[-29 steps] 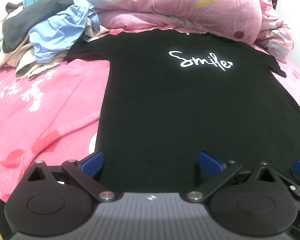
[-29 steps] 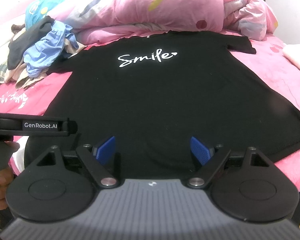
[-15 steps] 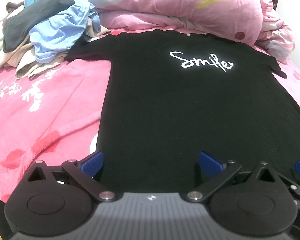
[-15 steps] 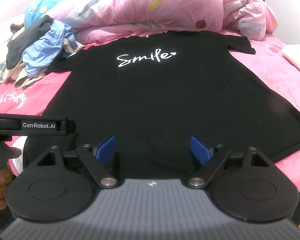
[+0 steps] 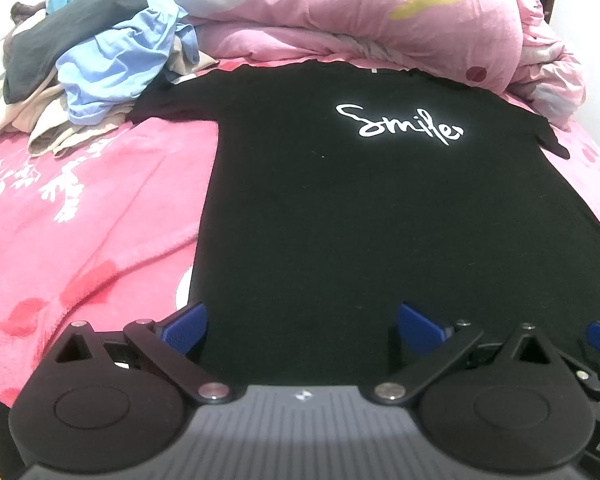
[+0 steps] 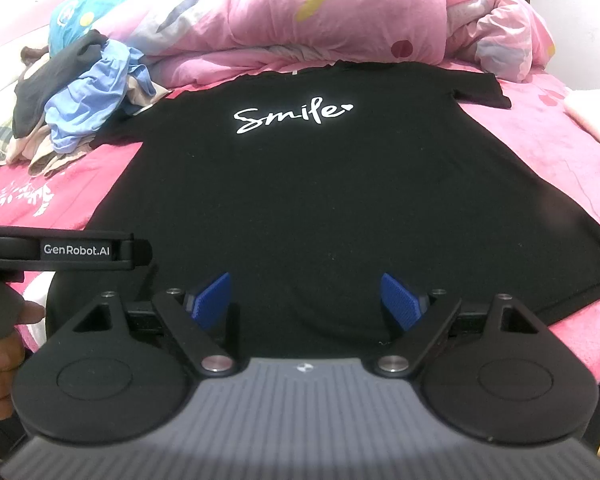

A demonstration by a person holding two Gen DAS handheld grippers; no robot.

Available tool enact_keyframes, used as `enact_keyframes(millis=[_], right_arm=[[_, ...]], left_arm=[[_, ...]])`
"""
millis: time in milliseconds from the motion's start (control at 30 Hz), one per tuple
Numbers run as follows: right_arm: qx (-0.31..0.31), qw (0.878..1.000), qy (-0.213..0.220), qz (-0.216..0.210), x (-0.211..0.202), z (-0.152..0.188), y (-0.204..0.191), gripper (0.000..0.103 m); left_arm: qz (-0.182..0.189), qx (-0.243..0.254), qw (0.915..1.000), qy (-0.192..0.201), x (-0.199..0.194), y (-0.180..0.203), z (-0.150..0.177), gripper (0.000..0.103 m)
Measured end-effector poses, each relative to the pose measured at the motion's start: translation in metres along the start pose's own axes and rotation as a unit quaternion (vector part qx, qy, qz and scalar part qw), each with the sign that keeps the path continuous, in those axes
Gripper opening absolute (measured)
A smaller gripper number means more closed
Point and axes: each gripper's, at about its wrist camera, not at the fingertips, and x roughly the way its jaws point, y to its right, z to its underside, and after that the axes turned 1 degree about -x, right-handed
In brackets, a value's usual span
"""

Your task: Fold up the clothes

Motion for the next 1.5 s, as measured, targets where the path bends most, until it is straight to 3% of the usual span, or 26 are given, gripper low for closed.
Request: enact_keyframes(millis=[1167,1500], right_arm=[[0.002,1.000,0.006,-0.003,-0.001,0.002,-0.002,0.083],[-0.036,0.999,0.030,-0.016,0.008,-0.028,-0.010,0.083]], left_arm=[[0.000,-0.009,1.0000,-0.003,0.000,-0.001,-0.001,0.102],[-0.012,-0.059,0.9964,0.060,0.007,-0.062,-0.040,0.102]])
